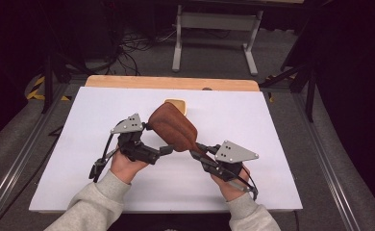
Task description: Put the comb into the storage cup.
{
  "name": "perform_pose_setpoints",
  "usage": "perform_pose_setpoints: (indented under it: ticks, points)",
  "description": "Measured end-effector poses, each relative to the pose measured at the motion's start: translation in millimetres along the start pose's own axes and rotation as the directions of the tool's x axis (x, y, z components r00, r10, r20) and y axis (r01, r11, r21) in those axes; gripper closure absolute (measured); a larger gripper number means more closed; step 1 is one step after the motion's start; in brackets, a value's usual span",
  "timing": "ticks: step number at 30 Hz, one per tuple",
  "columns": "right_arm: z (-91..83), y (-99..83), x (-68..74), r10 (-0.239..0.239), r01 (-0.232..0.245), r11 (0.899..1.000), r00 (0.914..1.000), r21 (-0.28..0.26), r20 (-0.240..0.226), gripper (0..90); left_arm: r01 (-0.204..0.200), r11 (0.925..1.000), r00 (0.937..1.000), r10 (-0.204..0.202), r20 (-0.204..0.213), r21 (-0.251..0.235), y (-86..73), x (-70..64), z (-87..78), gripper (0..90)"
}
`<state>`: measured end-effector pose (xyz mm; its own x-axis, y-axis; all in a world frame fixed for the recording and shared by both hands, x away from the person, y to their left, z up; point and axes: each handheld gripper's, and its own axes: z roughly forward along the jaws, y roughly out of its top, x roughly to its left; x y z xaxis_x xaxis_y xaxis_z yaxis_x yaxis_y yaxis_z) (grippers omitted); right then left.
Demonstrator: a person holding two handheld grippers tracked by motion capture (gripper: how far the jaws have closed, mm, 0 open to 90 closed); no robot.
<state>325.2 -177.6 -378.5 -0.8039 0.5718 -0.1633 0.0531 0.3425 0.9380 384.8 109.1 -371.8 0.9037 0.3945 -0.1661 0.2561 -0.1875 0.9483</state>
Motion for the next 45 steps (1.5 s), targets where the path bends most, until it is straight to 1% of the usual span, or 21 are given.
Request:
perform_pose_setpoints:
  ticks: [3,7,11,12,14,15,19,20,25,27,29,31,32,33,34,36,37,38,39,41,45]
  points:
    - [1.1,-0.7,0.8,-0.003,0.003,1.0,1.0,0.0,-0.001,72.6,0.009,1.0,0.9999,-0.009,0.01,-0.001,1.2,-2.1,4.7,1.7]
    - [2.6,-1.9,2.0,-0.005,0.005,1.0,1.0,0.0,-0.005,72.6,0.008,1.0,0.9998,-0.008,0.016,-0.001,2.3,-3.0,9.2,2.9]
    - [5.0,-3.1,4.0,-0.01,0.01,1.0,0.9999,0.0,-0.01,72.5,-0.002,1.0,0.9999,0.003,0.016,-0.003,2.5,-4.3,11.6,5.4]
    - [5.9,-3.4,4.0,-0.008,0.008,1.0,0.9999,0.003,-0.015,72.6,-0.011,0.9999,0.9998,0.011,0.018,-0.007,2.7,-4.7,11.6,7.0]
    - [7.3,-4.7,4.8,-0.012,0.012,1.0,0.9998,0.004,-0.017,72.5,-0.015,0.9998,0.9997,0.015,0.018,-0.013,3.2,-6.2,11.2,10.9]
    - [8.1,-5.2,5.4,-0.011,0.011,1.0,0.9997,0.004,-0.022,72.5,-0.023,0.9997,0.9997,0.023,0.007,-0.013,3.6,-6.5,11.2,11.7]
    - [9.4,-6.0,5.9,-0.01,0.011,1.0,0.9996,0.004,-0.027,72.5,0.002,0.9999,0.9995,-0.001,0.03,-0.014,3.5,-4.9,10.2,17.6]
    - [9.5,-6.3,5.9,-0.015,0.015,1.0,0.9996,0.002,-0.024,72.5,0.013,0.9998,0.9991,-0.012,0.042,-0.016,3.3,-4.2,10.2,18.8]
    - [10.9,-8.6,5.8,-0.03,0.03,0.999,0.9993,0.014,-0.024,72.5,0.039,0.9991,0.9963,-0.038,0.077,-0.017,3.7,-2.0,7.2,27.2]
    - [11.8,-9.8,6.2,-0.042,0.042,0.999,0.9989,0.021,-0.02,72.6,0.045,0.9988,0.9951,-0.043,0.089,-0.019,3.9,-1.7,6.3,30.8]
    - [12.9,-10.9,6.4,-0.05,0.051,0.998,0.9985,0.025,-0.02,72.6,0.039,0.9992,0.9947,-0.038,0.096,-0.011,4.2,-1.8,5.7,33.8]
    - [13.6,-11.5,6.4,-0.059,0.059,0.998,0.9981,0.032,-0.02,72.7,0.047,0.9988,0.9924,-0.045,0.115,-0.013,4.3,-1.6,4.4,36.4]
    - [14.1,-12.1,6.4,-0.071,0.071,0.997,0.9973,0.037,-0.02,72.8,0.052,0.9985,0.9899,-0.05,0.132,-0.015,4.6,-0.7,3.3,39.4]
    - [14.9,-13.0,7.0,-0.082,0.083,0.996,0.9963,0.045,-0.022,72.9,0.049,0.9987,0.9882,-0.046,0.146,-0.015,5.1,-0.3,2.8,42.3]
    - [15.9,-13.9,8.0,-0.095,0.096,0.994,0.9953,0.051,-0.022,73.1,0.05,0.9987,0.9875,-0.048,0.15,-0.012,5.4,-1.9,2.5,44.1]
    - [18.2,-15.6,9.0,-0.107,0.108,0.992,0.9939,0.06,-0.025,73.2,0.018,0.9998,0.9889,-0.018,0.147,-0.001,6.8,-5.4,2.4,46.8]
    - [18.6,-16.2,9.0,-0.107,0.108,0.992,0.9939,0.06,-0.026,73.2,0.006,1.0,0.9882,-0.005,0.153,-0.002,7.6,-6.2,1.5,47.7]
    - [19.0,-16.6,9.1,-0.112,0.114,0.991,0.9933,0.066,-0.027,73.1,0.01,0.9999,0.9862,-0.01,0.165,-0.003,8.0,-7.0,1.2,49.5]
    - [19.0,-16.6,9.1,-0.112,0.114,0.991,0.9933,0.066,-0.027,73.1,0.01,0.9999,0.9862,-0.01,0.165,-0.003,8.0,-7.0,1.2,50.7]
    - [19.9,-17.2,10.2,-0.127,0.129,0.989,0.9915,0.067,-0.028,73.2,-0.011,0.9999,0.9865,0.011,0.163,-0.001,9.5,-9.9,0.8,51.4]
    - [20.1,-17.3,10.7,-0.134,0.136,0.989,0.9904,0.064,-0.031,73.2,-0.02,0.9998,0.9849,0.019,0.172,0.001,11.4,-11.9,0.1,54.5]
